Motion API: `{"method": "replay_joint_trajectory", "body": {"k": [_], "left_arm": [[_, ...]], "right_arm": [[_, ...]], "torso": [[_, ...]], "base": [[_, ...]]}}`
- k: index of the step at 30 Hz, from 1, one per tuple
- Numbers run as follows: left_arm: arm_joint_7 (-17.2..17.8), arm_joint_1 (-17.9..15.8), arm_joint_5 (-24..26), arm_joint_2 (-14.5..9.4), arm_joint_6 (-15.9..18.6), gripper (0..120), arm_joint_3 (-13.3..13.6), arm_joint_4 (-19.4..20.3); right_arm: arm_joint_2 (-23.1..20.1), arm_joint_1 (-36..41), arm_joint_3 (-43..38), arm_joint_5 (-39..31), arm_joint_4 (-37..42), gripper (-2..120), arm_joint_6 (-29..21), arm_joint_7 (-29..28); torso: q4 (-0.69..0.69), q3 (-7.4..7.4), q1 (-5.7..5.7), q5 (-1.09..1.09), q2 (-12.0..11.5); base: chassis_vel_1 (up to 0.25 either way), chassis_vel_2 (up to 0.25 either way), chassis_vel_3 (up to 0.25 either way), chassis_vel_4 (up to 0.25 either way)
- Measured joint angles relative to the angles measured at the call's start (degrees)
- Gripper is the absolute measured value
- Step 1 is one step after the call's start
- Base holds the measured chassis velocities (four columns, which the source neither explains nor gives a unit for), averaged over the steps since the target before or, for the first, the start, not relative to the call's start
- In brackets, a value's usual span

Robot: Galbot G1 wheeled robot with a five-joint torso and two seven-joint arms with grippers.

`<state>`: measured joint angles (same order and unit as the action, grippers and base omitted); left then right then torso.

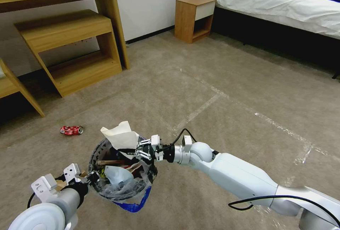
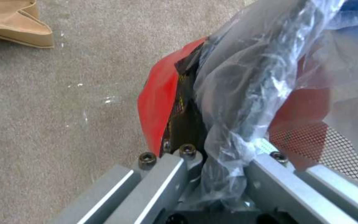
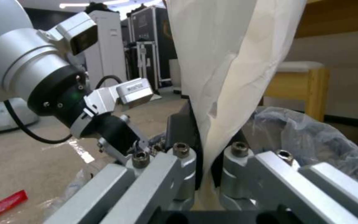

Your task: Pick up the trash bin and place the garbage on the floor into it.

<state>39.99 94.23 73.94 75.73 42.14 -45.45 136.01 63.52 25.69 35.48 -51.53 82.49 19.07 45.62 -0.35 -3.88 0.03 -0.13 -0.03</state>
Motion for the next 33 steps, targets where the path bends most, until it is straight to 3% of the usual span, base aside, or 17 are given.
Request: {"method": "replay_joint_trajectory", "body": {"k": [23,27,29,32,33], "left_arm": [[0.1,0.0,0.0,0.4,0.0,0,0.2,0.4],[0.2,-0.2,0.1,0.5,0.0,0,0.3,0.3],[0.2,-0.2,0.1,0.5,0.0,0,0.3,0.3],[0.3,-0.3,0.2,0.5,0.0,0,0.3,0.2],[0.3,-0.3,0.2,0.5,0.0,0,0.3,0.2]], "right_arm": [[0.5,-2.1,1.5,-0.7,1.5,2,0.2,-0.6],[0.5,-2.7,1.9,-0.8,1.9,14,-0.4,-0.2],[0.5,-2.7,1.9,-0.8,1.9,14,-0.4,-0.2],[1.0,-3.4,2.1,-0.6,2.2,35,-1.3,0.2],[1.0,-3.4,2.1,-0.6,2.2,35,-1.3,0.2]], "torso": [[0.00,0.00,0.00,0.00,0.0],[0.00,0.00,0.00,0.00,0.0],[0.00,0.00,0.00,0.00,0.0],[0.00,0.00,0.00,0.01,0.0],[0.00,0.00,0.00,0.01,0.0]], "base": [[0.000,0.000,0.000,0.000],[0.000,0.000,0.000,0.000],[0.000,0.000,0.000,0.000],[0.000,0.000,0.000,0.000],[0.000,0.000,0.000,0.000]]}}
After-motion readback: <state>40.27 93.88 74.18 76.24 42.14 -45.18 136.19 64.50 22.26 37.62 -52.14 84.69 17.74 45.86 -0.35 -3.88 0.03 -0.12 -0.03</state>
